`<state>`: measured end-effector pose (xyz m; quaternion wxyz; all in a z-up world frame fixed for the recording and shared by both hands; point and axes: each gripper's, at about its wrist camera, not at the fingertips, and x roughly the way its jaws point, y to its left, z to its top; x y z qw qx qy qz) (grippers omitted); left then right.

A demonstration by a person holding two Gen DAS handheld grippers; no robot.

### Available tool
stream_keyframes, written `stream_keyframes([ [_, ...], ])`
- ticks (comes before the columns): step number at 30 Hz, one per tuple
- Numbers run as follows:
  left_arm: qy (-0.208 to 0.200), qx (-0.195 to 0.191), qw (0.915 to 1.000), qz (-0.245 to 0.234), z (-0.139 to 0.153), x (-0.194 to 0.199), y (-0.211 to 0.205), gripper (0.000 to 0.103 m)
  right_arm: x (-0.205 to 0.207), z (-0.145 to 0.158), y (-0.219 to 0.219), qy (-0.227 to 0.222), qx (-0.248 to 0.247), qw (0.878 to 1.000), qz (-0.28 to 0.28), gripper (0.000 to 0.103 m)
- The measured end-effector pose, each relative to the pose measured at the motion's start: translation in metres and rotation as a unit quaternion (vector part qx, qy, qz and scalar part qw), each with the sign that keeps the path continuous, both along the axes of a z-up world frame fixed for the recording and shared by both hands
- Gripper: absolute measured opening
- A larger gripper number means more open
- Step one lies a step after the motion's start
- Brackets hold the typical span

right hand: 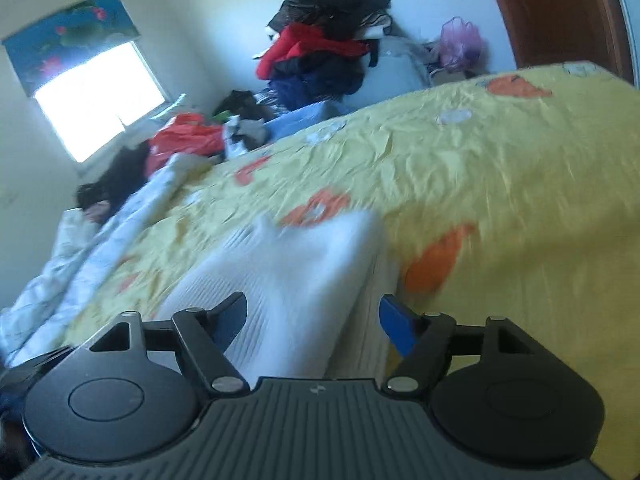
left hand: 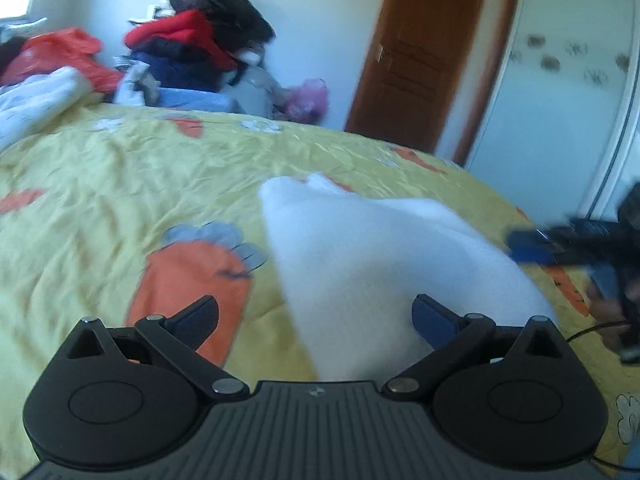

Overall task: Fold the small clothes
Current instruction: 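Grasp the folded white sweater bundle edge with both tools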

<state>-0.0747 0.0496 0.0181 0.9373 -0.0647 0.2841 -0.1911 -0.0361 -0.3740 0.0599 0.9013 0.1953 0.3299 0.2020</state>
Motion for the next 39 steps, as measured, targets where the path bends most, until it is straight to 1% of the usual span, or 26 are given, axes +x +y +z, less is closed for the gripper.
stream_keyframes([
  [1,-0.012,0.008,0.9999,-0.005,-0.003,-0.010,0.003,0.103,-0.012,-0.002,-0.003,0.007,0.006,1.000,0.003,0.076],
  [3,-0.030,0.042,0.9985,-0.020,-0.005,-0.027,-0.001,0.103,-0.034,-0.009,-0.009,0.028,0.030,0.999,0.005,0.077],
  [6,-0.034,0.105,0.9920,-0.061,-0.010,-0.036,-0.017,0.103,-0.056,-0.016,-0.009,0.048,0.051,0.997,0.010,0.077],
  [7,-0.036,0.114,0.9897,-0.078,-0.011,-0.038,-0.021,0.103,-0.059,-0.018,-0.007,0.052,0.052,0.997,0.013,0.077],
  [9,-0.046,0.120,0.9884,-0.081,-0.012,-0.037,-0.023,0.102,-0.063,-0.021,-0.002,0.053,0.052,0.997,0.017,0.077],
  [10,-0.049,0.123,0.9887,-0.070,-0.011,-0.032,-0.024,0.094,-0.063,-0.021,0.000,0.052,0.053,0.997,0.018,0.077],
  [11,-0.049,0.127,0.9891,-0.058,-0.011,-0.027,-0.026,0.079,-0.062,-0.022,0.002,0.051,0.056,0.997,0.019,0.077],
  [13,-0.035,0.147,0.9873,-0.048,-0.017,-0.014,-0.032,0.059,-0.059,-0.025,0.007,0.053,0.058,0.997,0.026,0.075],
  [15,-0.033,0.161,0.9850,-0.052,-0.023,-0.013,-0.041,0.056,-0.055,-0.028,0.013,0.053,0.048,0.997,0.035,0.072],
  [16,-0.040,0.172,0.9828,-0.052,-0.024,-0.013,-0.048,0.048,-0.053,-0.030,0.016,0.054,0.042,0.997,0.038,0.067],
  [17,-0.045,0.179,0.9811,-0.057,-0.024,-0.015,-0.053,0.033,-0.052,-0.032,0.019,0.052,0.037,0.997,0.039,0.065],
  [18,-0.056,0.187,0.9790,-0.059,-0.024,-0.017,-0.060,0.030,-0.051,-0.032,0.022,0.046,0.028,0.998,0.044,0.059],
  [20,-0.084,0.214,0.9724,-0.041,-0.023,-0.024,-0.066,0.017,-0.053,-0.029,0.027,0.031,0.011,0.998,0.049,0.040],
  [21,-0.090,0.217,0.9712,-0.037,-0.019,-0.027,-0.064,0.015,-0.053,-0.023,0.026,0.022,0.000,0.998,0.053,0.027],
  [22,-0.091,0.213,0.9722,-0.036,-0.016,-0.029,-0.059,0.014,-0.054,-0.015,0.022,0.014,0.000,0.998,0.053,0.026],
  [24,-0.074,0.205,0.9748,-0.048,-0.014,-0.027,-0.050,0.013,-0.059,-0.002,0.007,-0.002,0.012,0.999,0.043,0.024],
  [25,-0.067,0.203,0.9757,-0.047,-0.018,-0.026,-0.050,0.013,-0.058,-0.006,0.003,0.004,0.006,0.999,0.040,0.024],
  [26,-0.064,0.206,0.9753,-0.044,-0.022,-0.025,-0.052,0.013,-0.054,-0.018,0.001,0.027,-0.002,0.999,0.040,0.024],
  [27,-0.067,0.214,0.9737,-0.038,-0.026,-0.025,-0.056,0.013,-0.052,-0.034,0.001,0.048,0.001,0.998,0.041,0.025],
  [29,-0.066,0.210,0.9751,-0.026,-0.028,-0.025,-0.059,0.013,-0.050,-0.039,-0.003,0.042,0.037,0.998,0.037,0.026],
  [30,-0.065,0.208,0.9756,-0.023,-0.028,-0.025,-0.058,0.013,-0.051,-0.036,-0.003,0.035,0.044,0.998,0.036,0.033],
  [31,-0.066,0.209,0.9754,-0.022,-0.028,-0.026,-0.059,0.013,-0.049,-0.033,-0.004,0.035,0.050,0.997,0.040,0.048],
  [33,-0.065,0.210,0.9753,-0.021,-0.029,-0.026,-0.058,0.013,-0.043,-0.026,-0.008,0.038,0.057,0.997,0.041,0.061],
  [36,-0.060,0.204,0.9770,-0.013,-0.029,-0.025,-0.058,0.015,-0.019,-0.008,-0.025,0.016,0.093,0.995,0.009,0.082],
  [38,-0.057,0.202,0.9778,-0.006,-0.029,-0.025,-0.059,0.016,0.009,-0.001,-0.035,0.000,0.111,0.994,-0.008,0.083],
  [39,-0.057,0.203,0.9776,-0.004,-0.029,-0.026,-0.059,0.016,0.023,0.001,-0.035,0.004,0.108,0.994,-0.015,0.083],
])
